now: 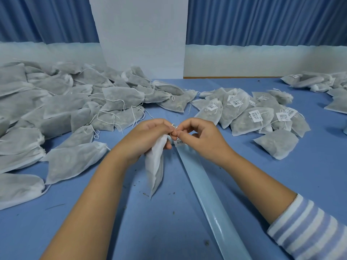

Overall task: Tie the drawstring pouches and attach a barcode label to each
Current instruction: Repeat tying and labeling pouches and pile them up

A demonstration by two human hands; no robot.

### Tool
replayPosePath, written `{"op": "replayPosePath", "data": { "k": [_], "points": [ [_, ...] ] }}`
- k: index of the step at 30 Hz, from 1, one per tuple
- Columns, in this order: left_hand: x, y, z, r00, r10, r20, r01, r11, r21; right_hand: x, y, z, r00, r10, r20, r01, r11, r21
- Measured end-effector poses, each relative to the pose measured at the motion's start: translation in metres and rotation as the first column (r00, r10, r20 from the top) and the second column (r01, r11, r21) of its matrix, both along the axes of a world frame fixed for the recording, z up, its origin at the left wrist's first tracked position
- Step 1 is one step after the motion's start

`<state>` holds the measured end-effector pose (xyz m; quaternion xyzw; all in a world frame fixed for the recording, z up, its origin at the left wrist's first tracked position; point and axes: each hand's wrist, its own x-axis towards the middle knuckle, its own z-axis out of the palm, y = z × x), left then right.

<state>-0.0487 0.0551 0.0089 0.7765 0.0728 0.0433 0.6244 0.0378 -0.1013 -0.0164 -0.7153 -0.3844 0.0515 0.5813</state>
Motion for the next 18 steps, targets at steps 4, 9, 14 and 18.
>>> {"op": "replayPosePath", "data": {
  "k": [4,9,14,18],
  "points": [
    [0.003,-0.003,-0.005,0.993,0.093,0.066,-0.094,0.995,0.012,0.001,0.001,0.000,1.000,-0.016,-0.004,0.016,0.999,-0.040],
    [0.011,-0.005,-0.013,0.941,0.233,0.243,-0.279,0.944,0.174,0.006,0.000,0.001,0.997,-0.028,-0.073,0.023,0.997,-0.071],
    [0.011,-0.003,-0.015,0.957,0.177,0.232,-0.229,0.948,0.219,0.005,-0.001,0.000,0.989,0.026,-0.144,-0.022,0.999,0.027],
    [0.010,-0.003,-0.014,0.960,0.169,0.223,-0.218,0.951,0.218,0.004,-0.002,0.003,0.993,0.060,-0.100,-0.050,0.994,0.094]
  ]
}}
